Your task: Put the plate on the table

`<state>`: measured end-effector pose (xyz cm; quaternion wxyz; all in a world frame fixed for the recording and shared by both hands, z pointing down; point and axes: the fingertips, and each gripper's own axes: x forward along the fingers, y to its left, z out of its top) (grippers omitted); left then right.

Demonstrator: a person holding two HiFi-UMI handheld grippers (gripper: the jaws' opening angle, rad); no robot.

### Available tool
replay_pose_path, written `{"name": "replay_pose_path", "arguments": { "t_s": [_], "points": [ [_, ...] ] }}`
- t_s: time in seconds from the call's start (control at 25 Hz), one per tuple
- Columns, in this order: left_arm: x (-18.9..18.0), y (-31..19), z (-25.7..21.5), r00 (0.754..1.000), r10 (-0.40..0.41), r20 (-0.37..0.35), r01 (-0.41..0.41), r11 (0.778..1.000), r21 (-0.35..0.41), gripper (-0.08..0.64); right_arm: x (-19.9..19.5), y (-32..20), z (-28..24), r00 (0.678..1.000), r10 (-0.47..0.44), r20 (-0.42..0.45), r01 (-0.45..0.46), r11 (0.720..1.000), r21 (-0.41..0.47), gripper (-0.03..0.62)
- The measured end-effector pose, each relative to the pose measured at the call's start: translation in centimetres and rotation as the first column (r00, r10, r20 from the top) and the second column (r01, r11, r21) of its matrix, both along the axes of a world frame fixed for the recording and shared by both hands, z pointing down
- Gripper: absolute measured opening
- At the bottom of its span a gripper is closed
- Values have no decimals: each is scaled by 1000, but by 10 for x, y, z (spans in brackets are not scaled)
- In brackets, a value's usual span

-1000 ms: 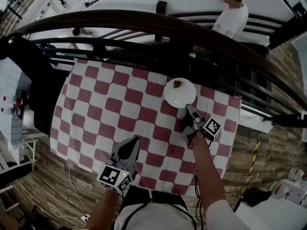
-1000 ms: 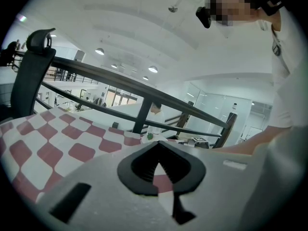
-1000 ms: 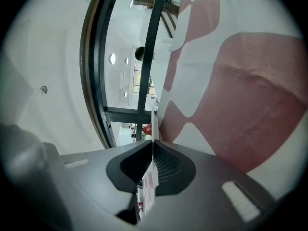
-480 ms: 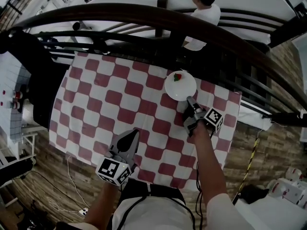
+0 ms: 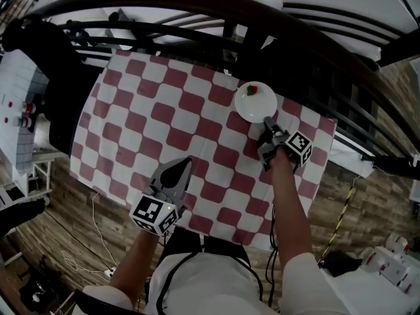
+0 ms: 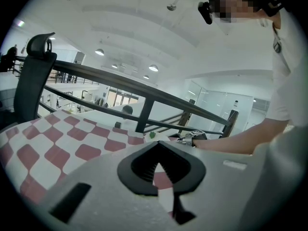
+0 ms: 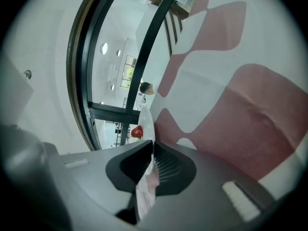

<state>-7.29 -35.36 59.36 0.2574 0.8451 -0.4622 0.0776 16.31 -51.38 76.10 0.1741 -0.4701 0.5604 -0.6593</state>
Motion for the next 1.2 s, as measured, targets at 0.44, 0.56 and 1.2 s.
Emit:
{"name": "replay_pose_path", "arguments": {
  "t_s": [0.44,0.56,1.2],
  "points": [
    [0,1,-1,1000,6,3,-6,1000,-1,6,-3,0,3,994,-39,-101,34,998,-50,51],
    [-1,2,-2,1000,8,7,-8,1000,0,6,-8,-3,-1,990,-66,-125,61,997,-45,112],
    [0,13,-40,998,56,18,-57,997,42,6,-18,46,-60,976,-117,-183,125,992,32,68]
  ]
}}
